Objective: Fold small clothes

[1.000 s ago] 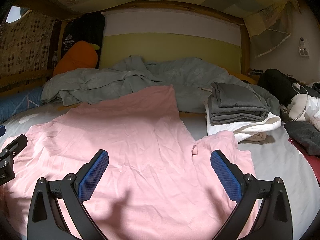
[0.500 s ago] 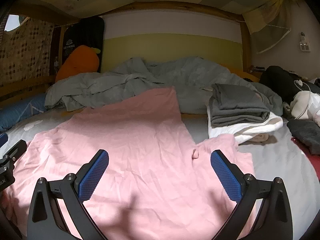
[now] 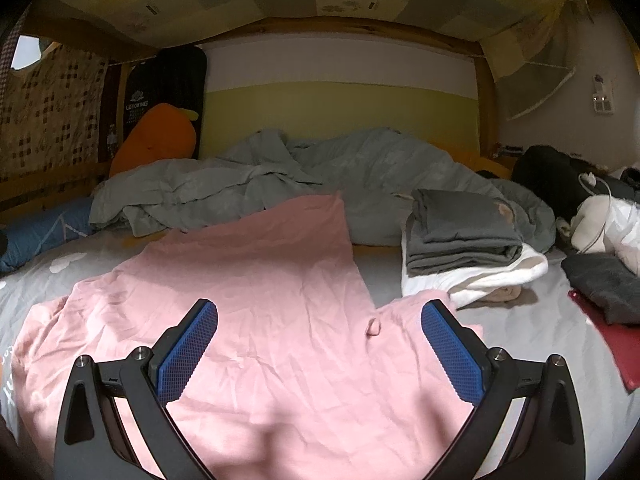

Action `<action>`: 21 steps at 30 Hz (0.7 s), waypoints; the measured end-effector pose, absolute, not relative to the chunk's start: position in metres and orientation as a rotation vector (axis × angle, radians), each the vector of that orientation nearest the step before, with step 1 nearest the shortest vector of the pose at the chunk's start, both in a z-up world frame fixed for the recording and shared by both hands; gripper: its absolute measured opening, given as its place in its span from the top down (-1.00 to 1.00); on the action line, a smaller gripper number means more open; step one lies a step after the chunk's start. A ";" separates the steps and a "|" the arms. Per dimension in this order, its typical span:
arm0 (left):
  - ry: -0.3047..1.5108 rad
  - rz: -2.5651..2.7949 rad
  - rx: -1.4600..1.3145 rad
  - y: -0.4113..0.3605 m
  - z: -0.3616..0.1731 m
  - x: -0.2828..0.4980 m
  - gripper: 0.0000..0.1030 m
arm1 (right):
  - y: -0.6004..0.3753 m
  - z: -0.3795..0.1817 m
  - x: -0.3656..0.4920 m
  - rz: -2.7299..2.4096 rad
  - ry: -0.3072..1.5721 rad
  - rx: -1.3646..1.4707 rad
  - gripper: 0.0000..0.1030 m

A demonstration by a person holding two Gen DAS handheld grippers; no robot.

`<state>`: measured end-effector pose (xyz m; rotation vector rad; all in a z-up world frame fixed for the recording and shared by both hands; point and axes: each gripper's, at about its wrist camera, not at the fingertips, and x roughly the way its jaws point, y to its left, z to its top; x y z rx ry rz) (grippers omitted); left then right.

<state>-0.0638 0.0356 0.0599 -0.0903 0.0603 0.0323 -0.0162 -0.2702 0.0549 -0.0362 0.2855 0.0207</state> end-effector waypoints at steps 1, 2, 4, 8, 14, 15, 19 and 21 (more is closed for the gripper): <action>0.064 0.037 -0.100 0.037 0.059 -0.064 -1.00 | -0.275 0.057 -0.015 0.029 0.292 -0.029 -0.99; 0.065 0.048 -0.110 0.039 0.058 -0.064 -1.00 | -0.283 0.061 -0.013 0.047 0.307 -0.008 -0.99; 0.094 0.052 -0.130 0.040 0.053 -0.057 -1.00 | -0.304 0.067 -0.012 0.061 0.326 0.056 -0.99; 0.175 0.013 -0.111 0.031 0.033 -0.042 -1.00 | -0.359 0.074 -0.016 -0.015 0.314 0.229 -0.99; 0.209 0.019 -0.063 0.013 0.016 -0.033 -1.00 | -0.450 0.051 0.011 -0.088 0.541 0.458 -0.88; 0.225 0.025 -0.062 0.010 0.012 -0.030 -1.00 | -0.466 0.038 0.013 -0.104 0.554 0.556 -0.79; 0.261 0.109 -0.035 0.005 0.003 -0.021 -1.00 | -0.480 0.001 0.036 -0.065 0.660 0.679 -0.50; 0.276 0.099 -0.022 0.002 0.001 -0.019 -1.00 | -0.477 -0.007 0.043 -0.081 0.665 0.659 -0.47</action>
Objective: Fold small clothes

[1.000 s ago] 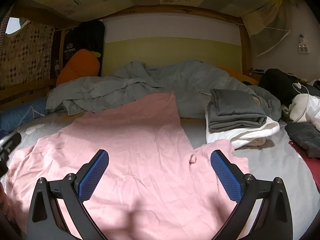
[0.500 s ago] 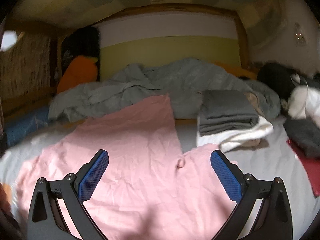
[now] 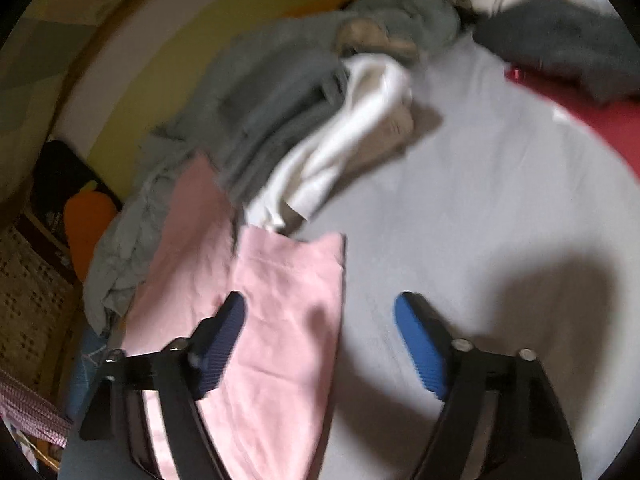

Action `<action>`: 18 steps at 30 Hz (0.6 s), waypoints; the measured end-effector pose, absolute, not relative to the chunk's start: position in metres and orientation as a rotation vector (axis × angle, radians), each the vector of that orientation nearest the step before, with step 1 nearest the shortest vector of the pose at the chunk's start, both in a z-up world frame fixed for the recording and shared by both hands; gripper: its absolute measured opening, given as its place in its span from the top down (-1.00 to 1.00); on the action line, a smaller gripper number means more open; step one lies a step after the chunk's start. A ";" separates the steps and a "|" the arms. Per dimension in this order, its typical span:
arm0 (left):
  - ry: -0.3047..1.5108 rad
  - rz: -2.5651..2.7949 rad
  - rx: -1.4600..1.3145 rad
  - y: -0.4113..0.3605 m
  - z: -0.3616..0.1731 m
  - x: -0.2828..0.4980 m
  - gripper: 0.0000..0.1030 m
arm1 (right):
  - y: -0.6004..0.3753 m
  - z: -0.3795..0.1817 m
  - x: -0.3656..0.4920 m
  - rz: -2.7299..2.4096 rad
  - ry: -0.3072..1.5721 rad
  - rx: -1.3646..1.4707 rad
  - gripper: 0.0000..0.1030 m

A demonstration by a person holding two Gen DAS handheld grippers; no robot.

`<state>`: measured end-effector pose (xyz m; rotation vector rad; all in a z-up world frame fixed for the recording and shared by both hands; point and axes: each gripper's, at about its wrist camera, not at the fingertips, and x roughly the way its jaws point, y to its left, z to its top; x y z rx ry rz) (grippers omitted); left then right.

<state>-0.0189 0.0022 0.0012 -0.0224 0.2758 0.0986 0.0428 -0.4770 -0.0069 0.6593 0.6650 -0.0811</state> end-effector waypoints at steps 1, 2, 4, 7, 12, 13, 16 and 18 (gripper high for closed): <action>0.276 0.096 -0.016 0.001 0.000 -0.019 -1.00 | -0.475 -0.008 0.049 -0.087 0.663 0.629 -0.47; 0.277 0.092 -0.010 0.000 0.000 -0.019 -1.00 | -0.473 -0.008 0.057 -0.087 0.665 0.600 -0.47; 0.282 0.084 0.002 -0.003 -0.001 -0.018 -1.00 | -0.467 -0.013 0.083 -0.040 0.701 0.526 -0.47; 0.288 0.089 0.007 -0.004 -0.001 -0.018 -1.00 | -0.464 -0.013 0.095 -0.005 0.728 0.482 -0.40; 0.301 0.110 0.005 -0.003 0.000 -0.014 -1.00 | -0.489 -0.021 0.086 0.008 0.728 0.627 0.91; 0.300 0.109 0.005 -0.003 0.000 -0.014 -1.00 | -0.492 -0.015 0.075 -0.016 0.690 0.632 0.92; 0.291 0.121 0.005 -0.004 0.000 -0.015 -1.00 | -0.490 0.015 0.042 -0.050 0.564 0.577 0.92; 0.292 0.127 -0.005 -0.002 0.000 -0.014 -1.00 | -0.488 0.034 0.024 -0.080 0.499 0.555 0.92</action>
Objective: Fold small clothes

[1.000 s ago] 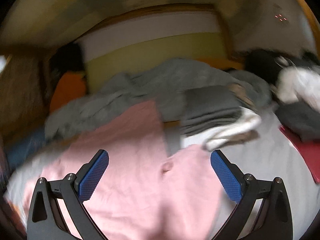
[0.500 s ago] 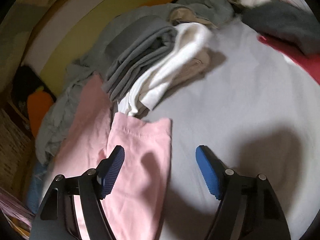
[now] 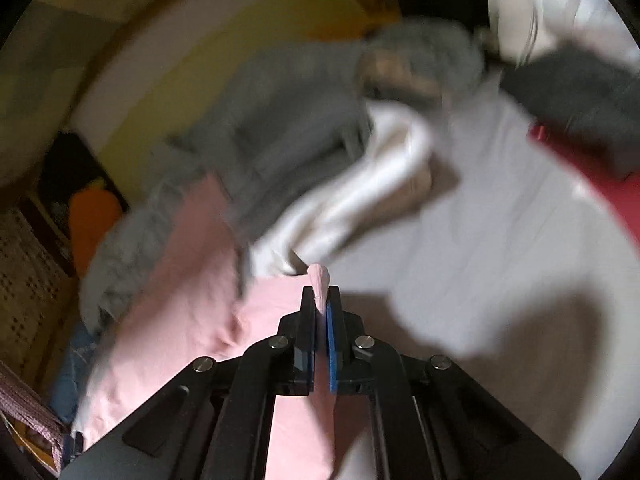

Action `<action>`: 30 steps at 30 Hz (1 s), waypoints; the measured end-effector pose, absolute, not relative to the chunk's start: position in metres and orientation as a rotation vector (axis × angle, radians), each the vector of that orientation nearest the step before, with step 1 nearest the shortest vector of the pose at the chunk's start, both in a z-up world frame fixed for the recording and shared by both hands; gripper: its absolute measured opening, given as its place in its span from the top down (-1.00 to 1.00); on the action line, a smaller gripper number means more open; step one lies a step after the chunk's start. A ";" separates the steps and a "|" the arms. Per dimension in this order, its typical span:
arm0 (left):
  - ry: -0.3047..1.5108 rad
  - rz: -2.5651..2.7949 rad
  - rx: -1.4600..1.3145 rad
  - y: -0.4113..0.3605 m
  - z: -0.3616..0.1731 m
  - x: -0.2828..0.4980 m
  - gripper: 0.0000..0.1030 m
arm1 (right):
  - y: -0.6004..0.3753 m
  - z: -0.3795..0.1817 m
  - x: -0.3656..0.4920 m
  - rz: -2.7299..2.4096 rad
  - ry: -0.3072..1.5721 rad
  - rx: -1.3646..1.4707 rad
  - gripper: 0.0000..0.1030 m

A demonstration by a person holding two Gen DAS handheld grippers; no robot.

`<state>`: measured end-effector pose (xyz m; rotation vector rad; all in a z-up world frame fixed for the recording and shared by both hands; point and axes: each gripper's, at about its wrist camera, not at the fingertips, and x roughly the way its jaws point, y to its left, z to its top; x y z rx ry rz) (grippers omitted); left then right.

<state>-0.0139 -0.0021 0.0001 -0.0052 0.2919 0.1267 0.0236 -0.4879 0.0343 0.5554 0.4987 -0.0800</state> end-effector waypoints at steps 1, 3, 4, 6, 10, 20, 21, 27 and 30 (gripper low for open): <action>0.294 0.127 -0.011 -0.001 0.000 -0.014 -1.00 | -0.485 0.045 0.012 -0.109 0.469 0.521 0.92; 0.294 0.127 -0.021 0.001 0.000 -0.014 -1.00 | -0.478 0.057 0.003 -0.101 0.445 0.485 0.92; 0.291 0.129 -0.022 0.001 0.000 -0.015 -1.00 | -0.473 0.060 0.002 -0.092 0.429 0.461 0.92; 0.286 0.128 -0.018 0.000 0.000 -0.015 -1.00 | -0.457 0.065 0.002 -0.073 0.405 0.396 0.92; 0.282 0.131 -0.010 0.000 0.000 -0.017 -1.00 | -0.385 0.070 0.008 0.131 0.422 0.288 0.92; 0.273 0.127 -0.038 0.007 0.002 -0.020 -1.00 | -0.251 -0.014 0.002 0.356 0.759 0.117 0.83; 0.276 0.126 -0.038 0.007 0.002 -0.020 -1.00 | -0.254 -0.009 0.002 0.366 0.753 0.128 0.77; 0.293 0.126 -0.040 0.007 0.001 -0.016 -1.00 | -0.284 0.029 -0.017 0.333 0.623 0.174 0.07; 0.294 0.121 -0.034 0.005 0.001 -0.016 -1.00 | -0.319 0.039 -0.022 0.175 0.591 0.184 0.07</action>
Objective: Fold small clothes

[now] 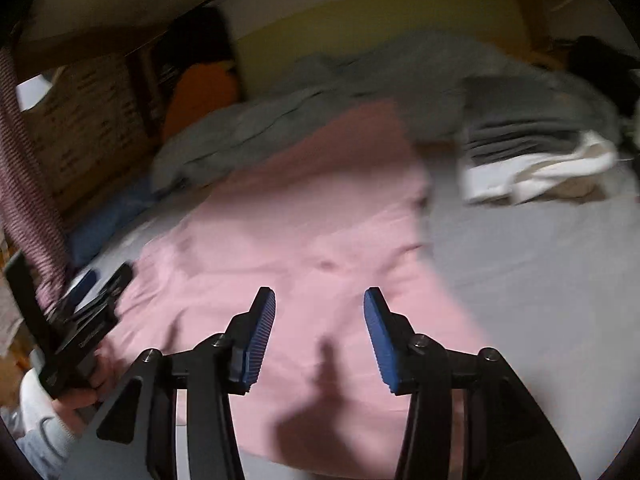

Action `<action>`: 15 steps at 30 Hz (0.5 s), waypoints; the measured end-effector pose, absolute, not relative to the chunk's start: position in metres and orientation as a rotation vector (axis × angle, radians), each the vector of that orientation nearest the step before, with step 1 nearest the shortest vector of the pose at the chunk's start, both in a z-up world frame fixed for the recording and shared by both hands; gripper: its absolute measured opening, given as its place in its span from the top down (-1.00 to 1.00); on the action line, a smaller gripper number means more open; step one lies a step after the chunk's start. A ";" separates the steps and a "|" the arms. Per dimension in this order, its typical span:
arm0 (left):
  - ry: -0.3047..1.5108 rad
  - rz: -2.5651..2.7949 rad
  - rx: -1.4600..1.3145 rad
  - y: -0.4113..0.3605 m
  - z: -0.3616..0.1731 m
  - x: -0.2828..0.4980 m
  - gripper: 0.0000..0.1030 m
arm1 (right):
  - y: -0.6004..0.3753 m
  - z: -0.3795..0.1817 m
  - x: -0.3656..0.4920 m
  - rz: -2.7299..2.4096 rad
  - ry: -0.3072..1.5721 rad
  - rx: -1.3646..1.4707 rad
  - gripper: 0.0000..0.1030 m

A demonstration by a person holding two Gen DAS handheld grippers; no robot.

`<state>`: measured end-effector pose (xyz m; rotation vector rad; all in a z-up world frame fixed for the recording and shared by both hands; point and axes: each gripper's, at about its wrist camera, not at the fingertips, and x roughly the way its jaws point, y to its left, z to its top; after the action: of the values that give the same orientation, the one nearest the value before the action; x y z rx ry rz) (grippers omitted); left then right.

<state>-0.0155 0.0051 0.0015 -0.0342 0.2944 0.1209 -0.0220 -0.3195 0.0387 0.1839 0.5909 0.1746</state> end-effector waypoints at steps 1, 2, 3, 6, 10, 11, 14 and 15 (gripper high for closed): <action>0.293 0.109 -0.032 0.004 0.002 -0.015 -1.00 | -0.329 0.039 -0.023 0.130 0.583 0.189 0.07; 0.293 0.085 -0.030 0.003 0.002 -0.016 -1.00 | -0.344 0.038 -0.021 0.058 0.579 0.192 0.07; 0.294 0.030 -0.031 0.001 0.003 -0.016 -1.00 | -0.354 0.037 -0.018 0.012 0.592 0.193 0.07; 0.304 -0.133 -0.018 -0.009 0.004 -0.021 -1.00 | -0.383 0.031 -0.010 -0.033 0.667 0.256 0.08; 0.307 -0.077 0.049 -0.022 0.000 -0.022 -1.00 | -0.396 0.021 -0.023 0.043 0.707 0.340 0.08; 0.312 -0.078 0.052 -0.022 0.000 -0.021 -1.00 | -0.395 0.017 -0.027 0.040 0.712 0.332 0.08; 0.318 -0.061 0.051 -0.022 -0.001 -0.019 -1.00 | -0.389 0.004 -0.036 0.037 0.757 0.331 0.08; 0.317 -0.057 0.051 -0.021 0.000 -0.019 -1.00 | -0.388 -0.001 -0.037 0.047 0.776 0.349 0.08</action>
<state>-0.0188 -0.0208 -0.0004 0.0506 0.3173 -0.0568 -0.0365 -0.3883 -0.0008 0.3487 0.7763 0.0465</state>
